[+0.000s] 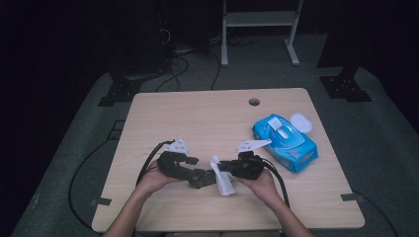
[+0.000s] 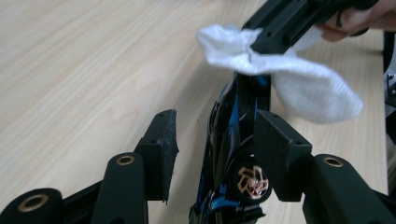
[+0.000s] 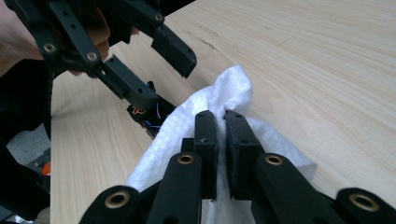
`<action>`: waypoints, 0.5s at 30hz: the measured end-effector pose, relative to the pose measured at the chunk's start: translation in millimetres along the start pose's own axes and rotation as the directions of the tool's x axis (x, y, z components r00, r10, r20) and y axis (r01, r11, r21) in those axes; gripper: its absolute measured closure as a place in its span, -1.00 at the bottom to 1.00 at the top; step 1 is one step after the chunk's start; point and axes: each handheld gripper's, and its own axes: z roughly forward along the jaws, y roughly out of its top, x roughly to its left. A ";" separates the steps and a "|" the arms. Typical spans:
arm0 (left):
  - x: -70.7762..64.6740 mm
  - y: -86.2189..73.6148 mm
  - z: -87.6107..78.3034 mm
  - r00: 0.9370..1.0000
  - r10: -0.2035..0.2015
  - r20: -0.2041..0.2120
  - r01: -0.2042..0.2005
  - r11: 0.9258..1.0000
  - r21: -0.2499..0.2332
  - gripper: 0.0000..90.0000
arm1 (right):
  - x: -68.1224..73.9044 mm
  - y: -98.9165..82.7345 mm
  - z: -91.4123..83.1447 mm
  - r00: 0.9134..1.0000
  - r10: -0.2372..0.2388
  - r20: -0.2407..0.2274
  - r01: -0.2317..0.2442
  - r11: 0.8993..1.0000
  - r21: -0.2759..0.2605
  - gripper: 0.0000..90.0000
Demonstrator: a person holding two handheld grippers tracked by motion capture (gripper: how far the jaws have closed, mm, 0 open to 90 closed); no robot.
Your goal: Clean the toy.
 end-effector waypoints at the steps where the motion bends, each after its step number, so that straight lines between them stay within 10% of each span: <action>1: 0.6 -1.5 0.6 1.000 -0.011 0.007 0.011 1.000 -0.011 0.09 | 0.2 -0.2 -0.1 1.000 0.001 -0.001 -0.001 1.000 0.001 0.86; 15: -4.9 -12.0 2.9 0.998 -0.042 0.037 0.044 0.996 -0.072 0.06 | 10.3 -8.0 -6.3 0.999 -0.048 0.005 0.048 0.999 0.007 0.86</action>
